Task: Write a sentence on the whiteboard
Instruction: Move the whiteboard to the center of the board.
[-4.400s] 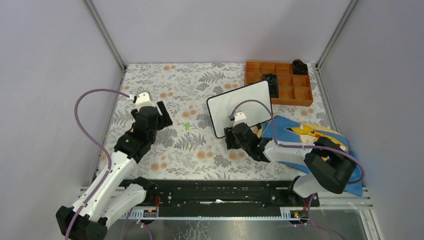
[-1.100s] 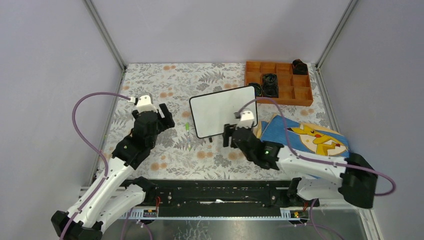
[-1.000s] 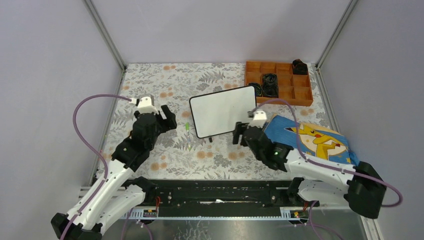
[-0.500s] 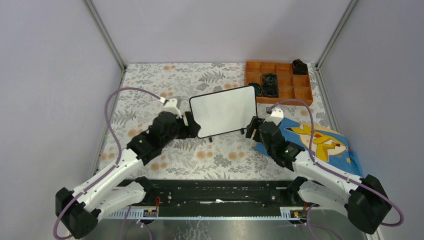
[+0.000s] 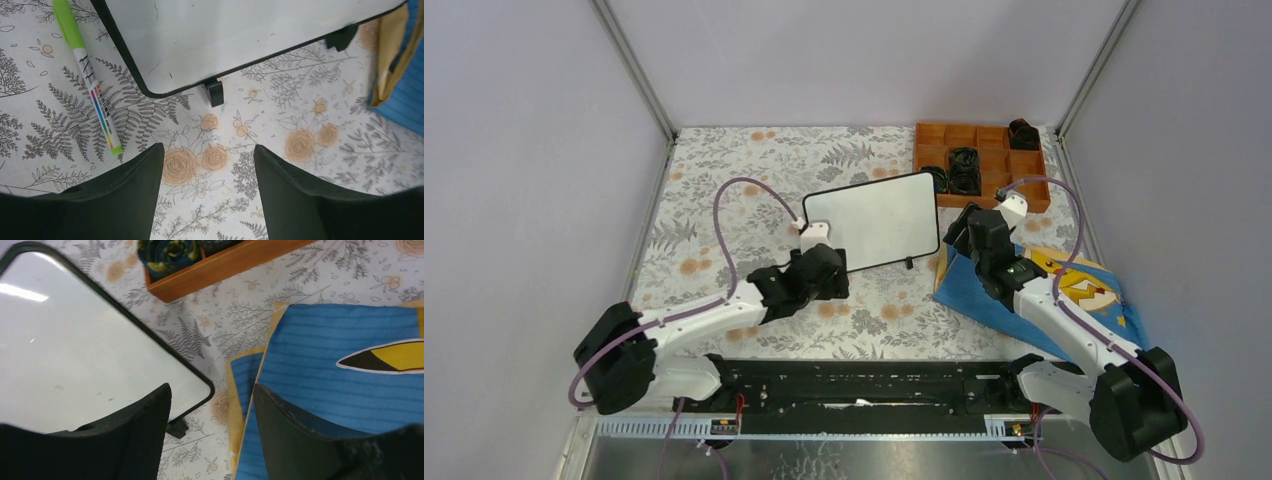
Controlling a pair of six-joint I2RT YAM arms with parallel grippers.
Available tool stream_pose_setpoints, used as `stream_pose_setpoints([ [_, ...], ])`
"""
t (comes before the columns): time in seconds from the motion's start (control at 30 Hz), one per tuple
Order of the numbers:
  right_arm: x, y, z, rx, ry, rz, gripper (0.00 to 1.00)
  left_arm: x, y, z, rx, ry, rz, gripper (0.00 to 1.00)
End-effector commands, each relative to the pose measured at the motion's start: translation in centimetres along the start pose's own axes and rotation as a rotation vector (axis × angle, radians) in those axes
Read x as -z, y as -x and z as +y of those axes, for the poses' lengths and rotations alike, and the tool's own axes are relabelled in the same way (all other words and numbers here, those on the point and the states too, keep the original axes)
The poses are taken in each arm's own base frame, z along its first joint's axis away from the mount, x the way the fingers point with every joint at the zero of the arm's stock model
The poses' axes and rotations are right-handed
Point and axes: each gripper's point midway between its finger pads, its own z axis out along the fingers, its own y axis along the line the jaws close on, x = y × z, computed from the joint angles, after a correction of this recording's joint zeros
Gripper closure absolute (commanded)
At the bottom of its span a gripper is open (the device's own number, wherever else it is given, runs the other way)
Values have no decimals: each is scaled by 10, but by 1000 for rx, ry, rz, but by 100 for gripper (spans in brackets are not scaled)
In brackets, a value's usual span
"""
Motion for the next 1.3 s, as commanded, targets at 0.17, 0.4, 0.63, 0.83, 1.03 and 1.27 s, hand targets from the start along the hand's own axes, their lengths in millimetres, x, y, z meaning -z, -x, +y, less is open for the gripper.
stream_pose_setpoints([
  [0.17, -27, 11, 3, -172, -33, 45, 33, -27, 21, -14, 38, 80, -83, 28],
  [0.4, -40, 17, 5, -292, -17, 56, 37, -45, 12, -18, 8, 108, -60, 30],
  [0.63, -43, 22, 11, -358, 28, 54, 36, -60, 7, -16, 2, 146, -55, 32],
  [0.83, -45, 24, 12, -379, 35, 52, 36, -73, 2, -16, -12, 175, -39, 35],
  [1.03, -44, 27, 13, -386, 48, 51, 36, -81, -2, -10, -24, 220, -34, 42],
  [1.27, -42, 23, 18, -369, 90, 64, 35, -85, -5, -3, -43, 250, -36, 50],
])
